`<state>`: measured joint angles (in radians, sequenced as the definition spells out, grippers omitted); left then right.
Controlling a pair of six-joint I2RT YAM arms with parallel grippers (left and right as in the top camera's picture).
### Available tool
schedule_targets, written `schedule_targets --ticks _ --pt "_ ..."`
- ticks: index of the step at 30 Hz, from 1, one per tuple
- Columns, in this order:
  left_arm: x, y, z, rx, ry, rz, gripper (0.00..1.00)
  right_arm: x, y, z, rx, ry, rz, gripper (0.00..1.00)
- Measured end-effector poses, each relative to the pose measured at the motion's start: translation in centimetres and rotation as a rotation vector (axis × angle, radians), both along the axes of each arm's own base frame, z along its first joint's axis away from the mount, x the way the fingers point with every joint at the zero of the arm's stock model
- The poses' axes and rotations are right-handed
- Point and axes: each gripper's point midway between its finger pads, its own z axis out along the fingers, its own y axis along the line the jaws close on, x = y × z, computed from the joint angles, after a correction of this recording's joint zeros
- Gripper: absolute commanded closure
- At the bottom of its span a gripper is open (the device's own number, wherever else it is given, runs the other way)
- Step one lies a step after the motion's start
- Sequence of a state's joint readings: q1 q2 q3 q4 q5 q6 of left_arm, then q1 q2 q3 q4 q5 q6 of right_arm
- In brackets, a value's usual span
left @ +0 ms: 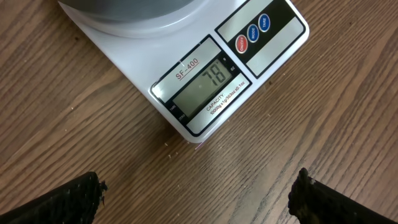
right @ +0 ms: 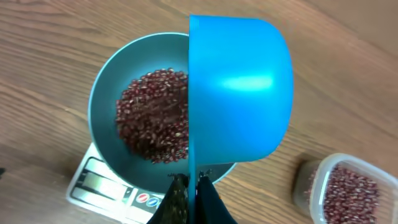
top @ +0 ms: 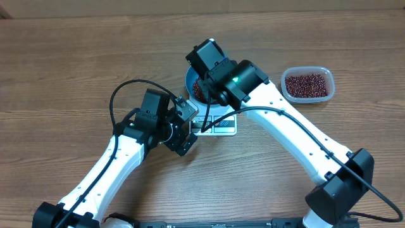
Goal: Scoop item into bowl and weigh 150g on scale
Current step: 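Carry the scoop over the teal bowl and pour the beans in, then move the empty scoop back over the bean tub with the right gripper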
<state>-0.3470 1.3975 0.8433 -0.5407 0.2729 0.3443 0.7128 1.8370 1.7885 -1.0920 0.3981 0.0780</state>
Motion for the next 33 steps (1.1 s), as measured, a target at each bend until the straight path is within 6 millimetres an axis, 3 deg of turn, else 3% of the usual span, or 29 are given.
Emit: schedule_targets --ticks 19,23,28,33 --pt "0.0 0.0 0.0 0.000 0.000 0.000 0.00 0.2 -0.4 0.3 -0.025 -0.022 -0.012 0.96" --pt "0.0 0.0 0.0 0.000 0.000 0.000 0.00 0.3 -0.9 1.1 -0.002 -0.029 -0.018 0.96" --pt "0.0 0.0 0.0 0.000 0.000 0.000 0.01 1.0 -4.0 4.1 0.092 -0.057 -0.075 0.96" --pt "0.0 0.0 0.0 0.000 0.000 0.000 0.00 1.6 -10.6 6.9 0.190 -0.047 -0.164 0.96"
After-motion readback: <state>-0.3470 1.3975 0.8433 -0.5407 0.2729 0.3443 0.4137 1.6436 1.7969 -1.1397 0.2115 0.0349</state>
